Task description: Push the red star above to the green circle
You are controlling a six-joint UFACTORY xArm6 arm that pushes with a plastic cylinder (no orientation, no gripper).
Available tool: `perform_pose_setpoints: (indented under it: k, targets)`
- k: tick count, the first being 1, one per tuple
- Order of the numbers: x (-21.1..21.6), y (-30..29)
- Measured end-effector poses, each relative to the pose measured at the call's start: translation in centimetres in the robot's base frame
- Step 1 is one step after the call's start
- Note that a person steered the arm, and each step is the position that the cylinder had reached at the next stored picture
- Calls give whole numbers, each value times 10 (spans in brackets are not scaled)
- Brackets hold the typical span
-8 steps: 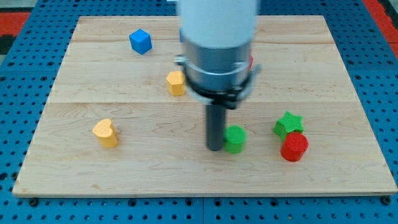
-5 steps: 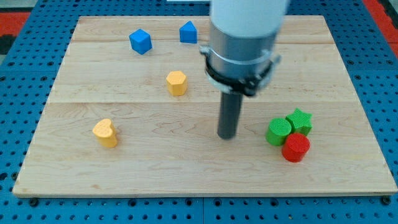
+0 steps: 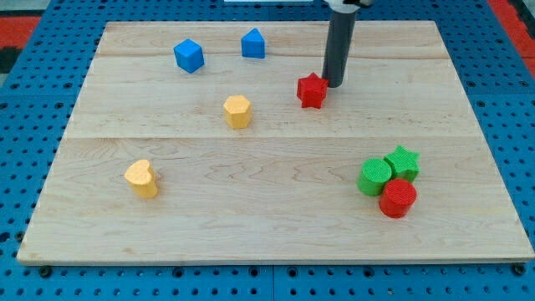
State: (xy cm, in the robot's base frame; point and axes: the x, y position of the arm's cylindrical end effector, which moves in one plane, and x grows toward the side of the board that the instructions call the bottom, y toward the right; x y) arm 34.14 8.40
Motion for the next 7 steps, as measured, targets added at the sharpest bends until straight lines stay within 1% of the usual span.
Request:
perform_pose_setpoints:
  k: [1,2,4,5,6,7]
  targets:
    - [-30,-7]
    - [-13,-17]
    - [66,-8]
    - [9,-15]
    - [18,-62]
    - [71,-49]
